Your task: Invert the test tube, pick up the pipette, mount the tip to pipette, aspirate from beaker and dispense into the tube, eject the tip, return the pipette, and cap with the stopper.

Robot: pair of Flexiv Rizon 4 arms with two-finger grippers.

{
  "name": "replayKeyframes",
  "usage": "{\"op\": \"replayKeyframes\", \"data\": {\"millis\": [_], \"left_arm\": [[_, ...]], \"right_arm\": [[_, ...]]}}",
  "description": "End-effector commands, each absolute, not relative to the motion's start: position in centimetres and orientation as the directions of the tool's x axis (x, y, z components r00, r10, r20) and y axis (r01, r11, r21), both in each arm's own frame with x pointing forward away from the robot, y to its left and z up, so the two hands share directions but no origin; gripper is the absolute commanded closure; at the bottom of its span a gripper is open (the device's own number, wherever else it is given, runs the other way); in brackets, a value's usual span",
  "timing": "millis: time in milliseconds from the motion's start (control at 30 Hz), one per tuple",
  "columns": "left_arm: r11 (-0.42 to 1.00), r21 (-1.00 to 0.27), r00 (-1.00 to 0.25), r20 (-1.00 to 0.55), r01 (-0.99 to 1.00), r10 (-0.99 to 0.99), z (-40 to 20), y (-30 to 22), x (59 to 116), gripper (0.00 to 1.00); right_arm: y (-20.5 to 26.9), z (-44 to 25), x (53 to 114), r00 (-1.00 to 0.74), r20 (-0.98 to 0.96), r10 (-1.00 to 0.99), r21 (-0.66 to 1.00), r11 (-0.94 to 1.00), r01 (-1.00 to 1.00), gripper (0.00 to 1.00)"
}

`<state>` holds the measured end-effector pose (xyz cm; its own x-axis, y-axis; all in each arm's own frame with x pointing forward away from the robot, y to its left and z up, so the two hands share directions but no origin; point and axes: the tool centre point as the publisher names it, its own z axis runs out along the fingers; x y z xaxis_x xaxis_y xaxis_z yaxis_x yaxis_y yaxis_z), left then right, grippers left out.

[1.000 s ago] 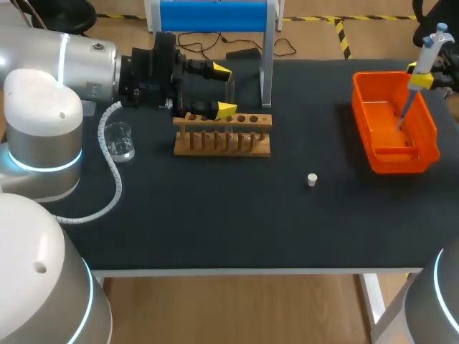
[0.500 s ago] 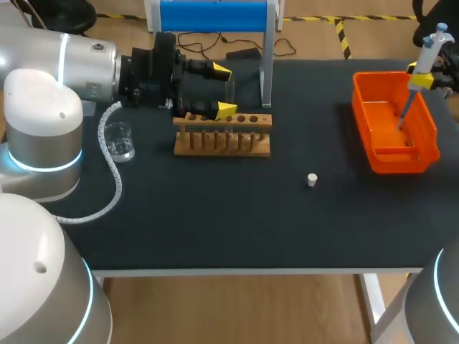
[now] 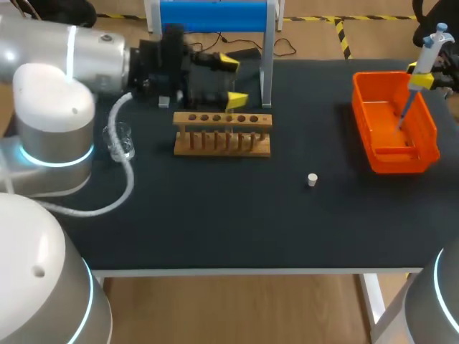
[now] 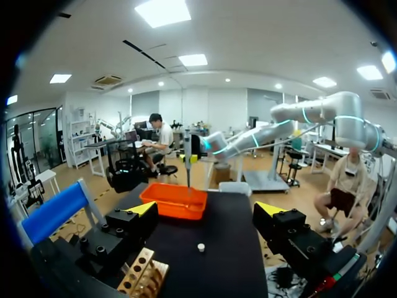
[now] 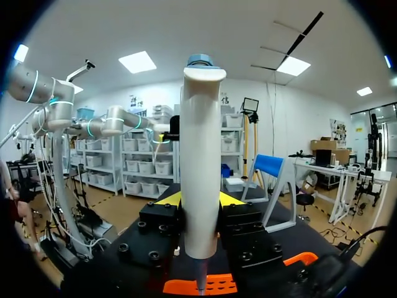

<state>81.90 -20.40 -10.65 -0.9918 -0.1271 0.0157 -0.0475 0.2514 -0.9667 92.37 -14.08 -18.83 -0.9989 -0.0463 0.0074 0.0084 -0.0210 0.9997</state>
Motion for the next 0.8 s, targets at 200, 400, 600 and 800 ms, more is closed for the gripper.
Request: {"op": "replayKeyframes", "data": {"millis": [200, 400, 600, 800], "left_arm": [[0.297, -0.949, -0.983, 0.053, -0.103, -0.174, -8.3, -30.9, 85.3, 0.0], [0.303, -0.943, -0.976, 0.08, -0.139, -0.201, -7.7, -35.8, 86.7, 0.0], [0.294, -0.942, -0.973, 0.101, -0.16, -0.208, -8.0, -40.0, 87.3, 0.0], [0.282, -0.945, -0.976, 0.119, -0.168, -0.184, -7.8, -43.3, 88.0, 0.0]], "right_arm": [[-14.2, -18.8, 92.5, -0.999, 0.007, -0.052, 1.0, -0.021, 0.008, 1.0], [-14.2, -18.8, 92.5, -0.999, 0.007, -0.052, 1.0, -0.021, 0.008, 1.0], [-14.2, -18.8, 92.5, -0.999, 0.007, -0.052, 1.0, -0.021, 0.008, 1.0], [-14.2, -18.8, 92.5, -0.999, 0.007, -0.052, 1.0, -0.021, 0.008, 1.0]]}}
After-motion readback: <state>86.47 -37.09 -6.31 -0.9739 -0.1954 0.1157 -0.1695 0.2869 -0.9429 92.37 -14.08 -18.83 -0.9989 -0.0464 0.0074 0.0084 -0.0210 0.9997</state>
